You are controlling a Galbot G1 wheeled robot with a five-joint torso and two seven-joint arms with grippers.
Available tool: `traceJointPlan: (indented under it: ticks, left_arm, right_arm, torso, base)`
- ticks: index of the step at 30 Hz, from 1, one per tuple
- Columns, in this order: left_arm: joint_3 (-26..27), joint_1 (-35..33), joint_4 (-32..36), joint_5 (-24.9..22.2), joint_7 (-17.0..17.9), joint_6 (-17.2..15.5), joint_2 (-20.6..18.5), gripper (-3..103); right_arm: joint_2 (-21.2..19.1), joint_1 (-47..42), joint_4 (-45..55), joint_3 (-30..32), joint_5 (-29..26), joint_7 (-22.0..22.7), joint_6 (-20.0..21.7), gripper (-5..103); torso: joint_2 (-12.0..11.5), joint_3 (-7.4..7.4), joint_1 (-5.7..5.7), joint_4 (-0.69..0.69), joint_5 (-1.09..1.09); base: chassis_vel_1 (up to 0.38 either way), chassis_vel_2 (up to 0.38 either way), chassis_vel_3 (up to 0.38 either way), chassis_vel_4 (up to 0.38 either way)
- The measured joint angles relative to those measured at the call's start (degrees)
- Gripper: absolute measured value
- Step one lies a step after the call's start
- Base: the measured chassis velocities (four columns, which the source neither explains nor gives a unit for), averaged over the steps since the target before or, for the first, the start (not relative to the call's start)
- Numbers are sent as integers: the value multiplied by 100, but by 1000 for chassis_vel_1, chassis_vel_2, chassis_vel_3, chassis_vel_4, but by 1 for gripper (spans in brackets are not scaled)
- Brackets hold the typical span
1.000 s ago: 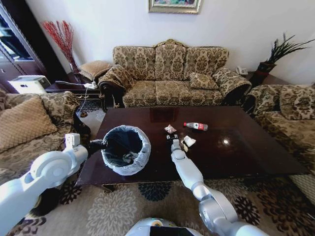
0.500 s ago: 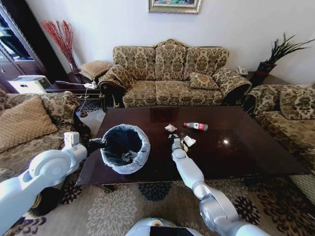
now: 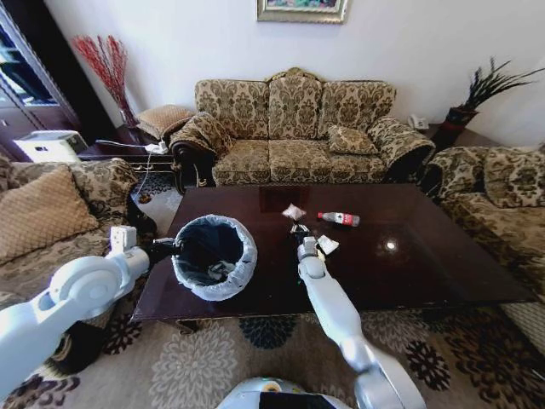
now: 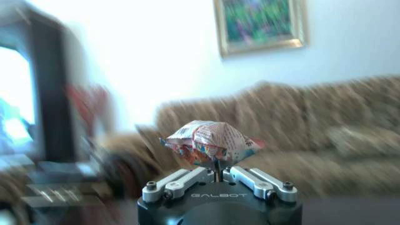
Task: Move to the front of the table and place the trash on the table into the trash bin.
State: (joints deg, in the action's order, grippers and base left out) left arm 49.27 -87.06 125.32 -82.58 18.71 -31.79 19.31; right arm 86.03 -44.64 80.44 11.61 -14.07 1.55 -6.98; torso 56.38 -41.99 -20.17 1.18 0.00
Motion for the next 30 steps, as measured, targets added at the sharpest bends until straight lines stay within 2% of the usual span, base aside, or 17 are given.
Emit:
traceJointPlan:
  ticks: [1, 2, 3, 6, 7, 10, 12, 13, 15, 16, 18, 21, 22, 24, 27, 28, 30]
  left_arm:
    - [-15, 37, -47, -95, 24, -6, -56, 0]
    - [-69, 131, -180, -384, 114, -18, -235, 0]
    - [-69, 131, -180, -384, 114, -18, -235, 0]
    - [-126, 195, -249, -562, 183, -7, -386, 0]
    - [-126, 195, -249, -562, 183, -7, -386, 0]
    - [-167, 248, -238, -683, 223, 12, -462, 0]
    - [-170, 253, -233, -693, 225, 16, -470, 0]
    - [-175, 270, -216, -715, 230, 16, -476, 0]
    - [-176, 296, -169, -733, 240, 17, -457, 0]
    - [-176, 296, -169, -733, 240, 17, -457, 0]
    - [-169, 296, -79, -745, 247, 21, -401, 0]
    - [-168, 291, 17, -746, 255, 20, -346, 0]
    - [-169, 294, 60, -746, 258, 20, -328, 0]
    - [-169, 297, 84, -746, 260, 20, -319, 0]
    - [-167, 320, 199, -784, 274, 21, -311, 0]
    - [-167, 320, 199, -784, 274, 21, -311, 0]
    - [-148, 321, 200, -790, 276, 21, -309, 0]
  right_arm:
    - [-53, -114, 396, -43, -102, -99, 24, 0]
    - [-257, -438, 1678, -256, -462, -449, 125, 0]
    - [-257, -438, 1678, -256, -462, -449, 125, 0]
    - [-592, -790, 3041, -571, -1040, -1078, 396, 0]
    - [-592, -790, 3041, -571, -1040, -1078, 396, 0]
    - [-853, -1001, 3859, -1072, -1465, -1340, 726, 0]
    - [-889, -1027, 3919, -1155, -1492, -1362, 756, 0]
    - [-1003, -1115, 3994, -1414, -1492, -1463, 791, 0]
    - [-1099, -1242, 3952, -1564, -1380, -1791, 749, 0]
    - [-1099, -1242, 3952, -1564, -1380, -1791, 749, 0]
    - [-1153, -1400, 3786, -1577, -979, -2092, 614, 0]
    - [-1170, -1475, 3661, -1634, -730, -2111, 591, -2]
    - [-1159, -1484, 3624, -1647, -663, -2111, 567, 3]
    - [-1149, -1488, 3605, -1652, -620, -2111, 548, 3]
    - [-1051, -1513, 3542, -1663, -349, -2016, 527, 19]
    - [-1051, -1513, 3542, -1663, -349, -2016, 527, 19]
    - [-1023, -1526, 3540, -1664, -328, -1991, 465, 30]
  torso:
    - [0, 0, 0, 1, -1]
    - [0, 0, 0, 0, -1]
    - [0, 0, 0, 0, -1]
    - [0, 1, 0, 0, -1]
    - [0, 1, 0, 0, -1]
    - [1, 1, 1, 0, -1]
    - [1, 1, 1, 0, -1]
    - [0, 1, 1, 1, -1]
    - [0, 1, 0, 1, 0]
    - [0, 1, 0, 1, 0]
    - [0, 0, 0, 1, 0]
    - [0, 0, 0, 0, 0]
    - [0, 0, 0, 1, 0]
    - [0, 0, 0, 1, 0]
    - [0, 0, 0, 1, 0]
    - [0, 0, 0, 1, 0]
    - [0, 0, 0, 1, 0]
  base:
    - [0, 0, 0, 0]
    - [0, 0, 0, 0]
    - [0, 0, 0, 0]
    - [0, 0, 0, 0]
    - [0, 0, 0, 0]
    - [0, 0, 0, 0]
    - [0, 0, 0, 0]
    - [0, 0, 0, 0]
    - [0, 0, 0, 0]
    - [0, 0, 0, 0]
    - [0, 0, 0, 0]
    - [0, 0, 0, 0]
    - [0, 0, 0, 0]
    - [0, 0, 0, 0]
    - [0, 0, 0, 0]
    - [0, 0, 0, 0]
    - [0, 0, 0, 0]
